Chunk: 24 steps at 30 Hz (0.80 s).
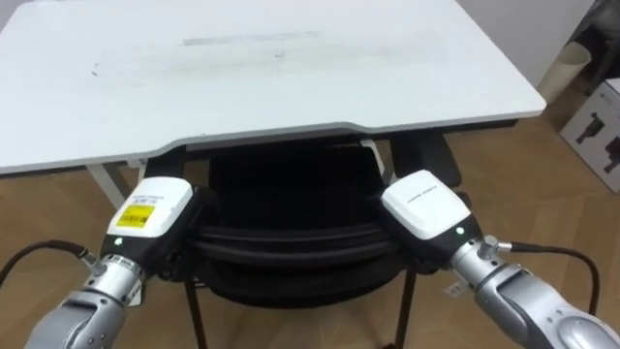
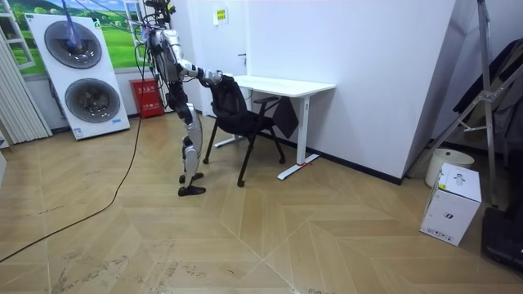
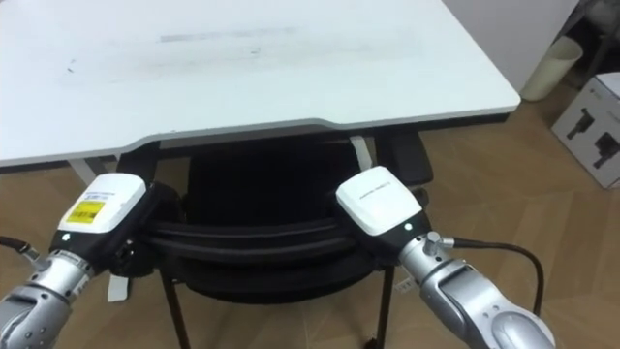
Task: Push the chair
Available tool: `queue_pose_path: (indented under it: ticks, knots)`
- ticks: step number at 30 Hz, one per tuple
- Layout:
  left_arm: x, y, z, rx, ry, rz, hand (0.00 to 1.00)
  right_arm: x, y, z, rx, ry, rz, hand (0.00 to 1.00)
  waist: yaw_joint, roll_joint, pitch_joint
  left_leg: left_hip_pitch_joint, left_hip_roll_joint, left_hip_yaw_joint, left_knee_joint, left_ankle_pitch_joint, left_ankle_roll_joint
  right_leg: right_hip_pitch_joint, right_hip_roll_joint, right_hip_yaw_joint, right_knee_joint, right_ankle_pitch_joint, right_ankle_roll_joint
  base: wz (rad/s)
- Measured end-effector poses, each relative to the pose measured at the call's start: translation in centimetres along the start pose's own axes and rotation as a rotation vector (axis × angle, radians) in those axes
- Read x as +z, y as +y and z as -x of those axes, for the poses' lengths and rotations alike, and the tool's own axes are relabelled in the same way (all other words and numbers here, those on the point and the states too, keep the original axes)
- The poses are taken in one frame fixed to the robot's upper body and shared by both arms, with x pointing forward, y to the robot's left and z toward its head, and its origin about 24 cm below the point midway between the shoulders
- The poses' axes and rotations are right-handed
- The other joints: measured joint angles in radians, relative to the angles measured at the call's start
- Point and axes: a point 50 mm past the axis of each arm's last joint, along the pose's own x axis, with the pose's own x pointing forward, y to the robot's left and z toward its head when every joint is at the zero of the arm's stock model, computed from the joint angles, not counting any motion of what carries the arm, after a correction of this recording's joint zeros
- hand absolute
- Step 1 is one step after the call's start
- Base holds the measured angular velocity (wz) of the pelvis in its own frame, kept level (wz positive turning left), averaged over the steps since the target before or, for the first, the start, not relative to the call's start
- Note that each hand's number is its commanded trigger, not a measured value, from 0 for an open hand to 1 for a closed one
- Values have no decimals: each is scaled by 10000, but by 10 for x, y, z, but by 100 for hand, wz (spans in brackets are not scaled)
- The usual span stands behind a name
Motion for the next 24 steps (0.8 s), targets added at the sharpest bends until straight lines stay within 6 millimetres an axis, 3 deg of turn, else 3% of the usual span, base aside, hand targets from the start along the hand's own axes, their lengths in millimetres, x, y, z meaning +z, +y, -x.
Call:
queue_pose_path:
  ticks: [8,12,15,20,23,24]
  knots:
    - [4,2,-9,495,523,1122,0,-2,-5,1,259,-145,402,0,109,-14,-2,29,32,-254,-282,188,-86,245,144,-285,-516,259,-74,8]
    - [6,16,-20,1010,345,1205,0,-7,-19,-4,48,-298,879,0,193,-242,134,156,23,-219,-642,417,-141,194,138,-270,-522,296,-138,-2]
    - [1,32,-26,1586,451,1007,0,-15,-51,-10,-442,-728,2041,0,46,-430,200,165,16,-134,-1056,727,-170,41,147,-271,-601,409,-217,-2]
    - [-7,59,-34,2566,749,594,0,-25,-76,-19,-840,-547,2662,0,26,-472,190,141,168,17,-1255,871,-244,-75,351,6,-886,653,-326,-14]
    - [-15,67,-34,2635,1044,245,0,-29,-127,-24,-2377,-830,3907,0,-159,-486,181,152,179,93,-1268,875,-259,-78,396,64,-957,688,-373,-12]
    - [-17,70,-33,2628,1105,91,0,-36,-159,-26,-3788,-417,4014,0,-212,-484,182,128,189,83,-1259,873,-266,-10,464,48,-1132,773,-379,9]
